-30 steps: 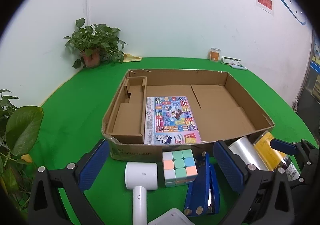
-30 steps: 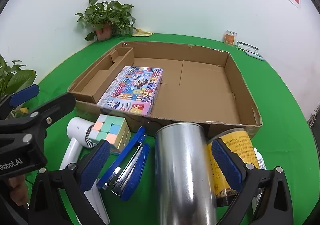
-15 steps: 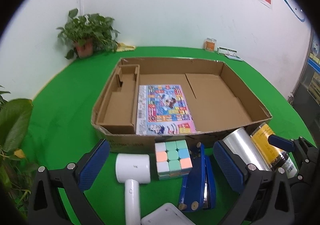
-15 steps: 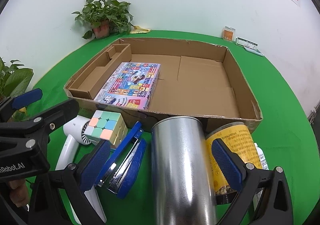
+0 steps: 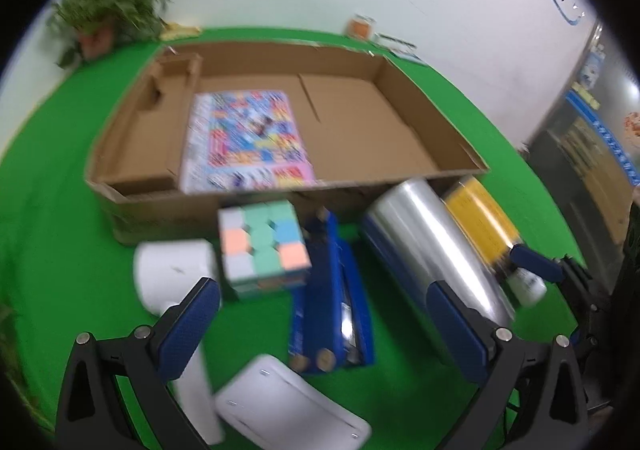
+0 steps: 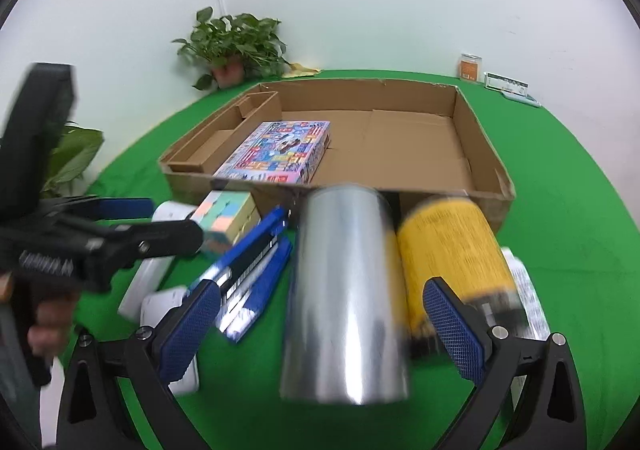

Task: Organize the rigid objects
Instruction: 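Move the left tool to the silver metal cylinder, then grasp the silver cylinder with the left tool and lift it upright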

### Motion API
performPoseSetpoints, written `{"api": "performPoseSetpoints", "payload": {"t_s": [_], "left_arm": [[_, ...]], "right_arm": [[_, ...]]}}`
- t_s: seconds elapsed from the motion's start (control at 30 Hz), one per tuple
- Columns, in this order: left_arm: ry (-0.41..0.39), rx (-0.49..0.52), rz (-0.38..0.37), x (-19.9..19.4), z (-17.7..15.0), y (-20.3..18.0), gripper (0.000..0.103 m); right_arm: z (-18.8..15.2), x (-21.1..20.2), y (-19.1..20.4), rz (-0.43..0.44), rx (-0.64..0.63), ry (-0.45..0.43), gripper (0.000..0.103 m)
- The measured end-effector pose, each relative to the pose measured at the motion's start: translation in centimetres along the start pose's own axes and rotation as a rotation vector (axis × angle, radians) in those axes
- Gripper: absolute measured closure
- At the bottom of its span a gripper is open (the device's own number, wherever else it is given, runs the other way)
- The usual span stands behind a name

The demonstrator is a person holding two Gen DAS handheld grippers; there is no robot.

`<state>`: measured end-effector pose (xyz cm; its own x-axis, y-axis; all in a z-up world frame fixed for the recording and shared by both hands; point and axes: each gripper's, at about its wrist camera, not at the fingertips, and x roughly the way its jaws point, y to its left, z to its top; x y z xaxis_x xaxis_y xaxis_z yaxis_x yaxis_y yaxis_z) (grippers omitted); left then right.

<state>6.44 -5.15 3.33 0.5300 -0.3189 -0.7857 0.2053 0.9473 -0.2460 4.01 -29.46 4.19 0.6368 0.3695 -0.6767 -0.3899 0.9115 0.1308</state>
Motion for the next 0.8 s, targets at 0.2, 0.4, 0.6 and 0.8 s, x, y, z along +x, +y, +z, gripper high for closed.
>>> {"api": "performPoseSetpoints", "payload": {"t_s": [0.2, 0.4, 0.6, 0.8], "left_arm": [[0.097, -0.049, -0.108, 2.0, -0.5, -0.6, 0.015], [0.084, -0.023, -0.124, 1.3, -0.7, -2.2, 0.016], [0.117, -0.049, -0.175, 1.5, -1.2, -2.9, 0.016], [0.206, -0.095, -0.326, 3.0, -2.0, -4.7, 0.016]], "right_arm": [[-2.6, -0.8, -1.4, 0.012, 0.065, 0.060, 0.006], [-3.1, 1.6, -2.1, -0.002, 0.132, 0.147, 0.013], [-3.6, 3.2, -1.0, -0.014, 0.097, 0.199, 0.019], [-5.0, 1.7, -0.4, -0.010, 0.092, 0.247, 0.018]]}}
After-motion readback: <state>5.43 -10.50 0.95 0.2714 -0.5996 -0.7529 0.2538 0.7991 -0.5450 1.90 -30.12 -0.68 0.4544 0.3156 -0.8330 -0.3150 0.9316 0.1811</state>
